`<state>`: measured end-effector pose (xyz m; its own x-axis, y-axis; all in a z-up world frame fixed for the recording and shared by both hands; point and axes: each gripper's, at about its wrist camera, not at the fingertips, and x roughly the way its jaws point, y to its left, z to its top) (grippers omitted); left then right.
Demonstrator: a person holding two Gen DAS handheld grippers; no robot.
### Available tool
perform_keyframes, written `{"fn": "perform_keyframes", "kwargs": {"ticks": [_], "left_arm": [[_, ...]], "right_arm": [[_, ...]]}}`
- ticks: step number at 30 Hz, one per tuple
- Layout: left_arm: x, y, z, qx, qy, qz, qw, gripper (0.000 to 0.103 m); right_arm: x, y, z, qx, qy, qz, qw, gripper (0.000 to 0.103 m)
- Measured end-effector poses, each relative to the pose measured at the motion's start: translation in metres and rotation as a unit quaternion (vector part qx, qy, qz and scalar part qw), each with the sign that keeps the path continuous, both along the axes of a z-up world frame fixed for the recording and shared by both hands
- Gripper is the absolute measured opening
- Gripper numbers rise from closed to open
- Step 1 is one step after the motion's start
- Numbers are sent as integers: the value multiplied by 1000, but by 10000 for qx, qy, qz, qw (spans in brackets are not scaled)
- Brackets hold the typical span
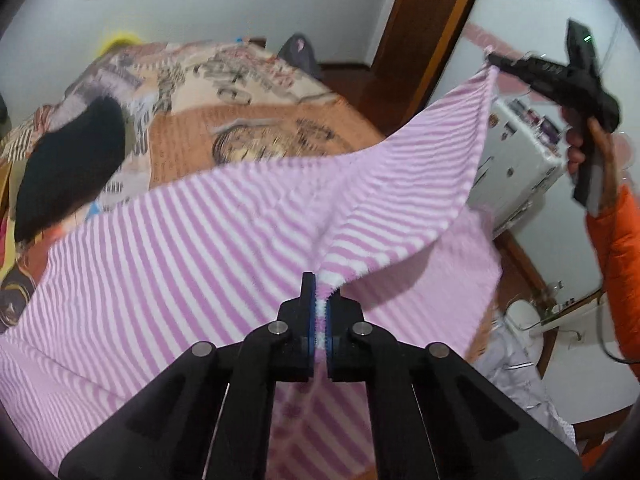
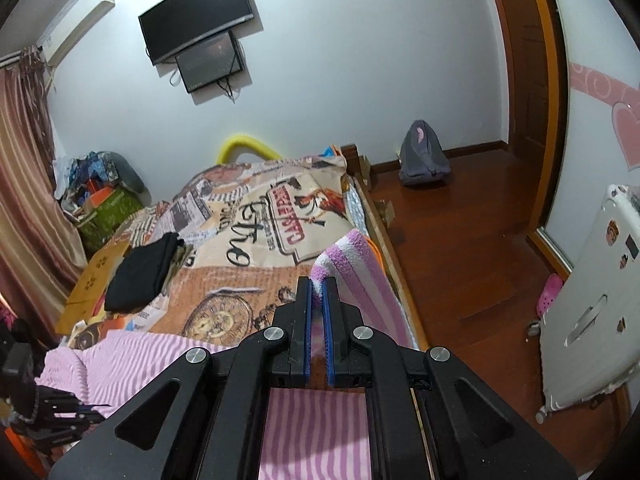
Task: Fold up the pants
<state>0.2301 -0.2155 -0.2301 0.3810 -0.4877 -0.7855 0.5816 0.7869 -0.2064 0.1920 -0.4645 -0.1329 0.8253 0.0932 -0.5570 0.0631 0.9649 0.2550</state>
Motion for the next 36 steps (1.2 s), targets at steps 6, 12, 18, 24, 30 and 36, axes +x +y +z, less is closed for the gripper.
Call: {"fn": "perform_keyframes", "kwargs": {"ticks": [6,12,18,24,30,36], "left_arm": [[-25,-8,34,-165,-324,-343,9988,2],[-42,-10,18,-103,-32,-402,9991,2],[-60,-7,2,-46,86,-426,9990,2],[-73,-8,-10,120,76,-453,9989,2],[-82,-10,-23,292,93,-455,9985,2],[-85,-11,-37,349,224,-347,9985,2]], "right_arm": [[-28,-13,11,75,-224,-82,9997,5],[-66,-26,-17,243,43,-263,9994,5],[-105,-40,-56,693,346,-573,9953,5],[-136,-38,-87,961,509,-872,9902,5],[-150,-31,-114,902,790,-1034,9874,5],[-156,-32,-153,911,1210,-1213,9810,5]]}}
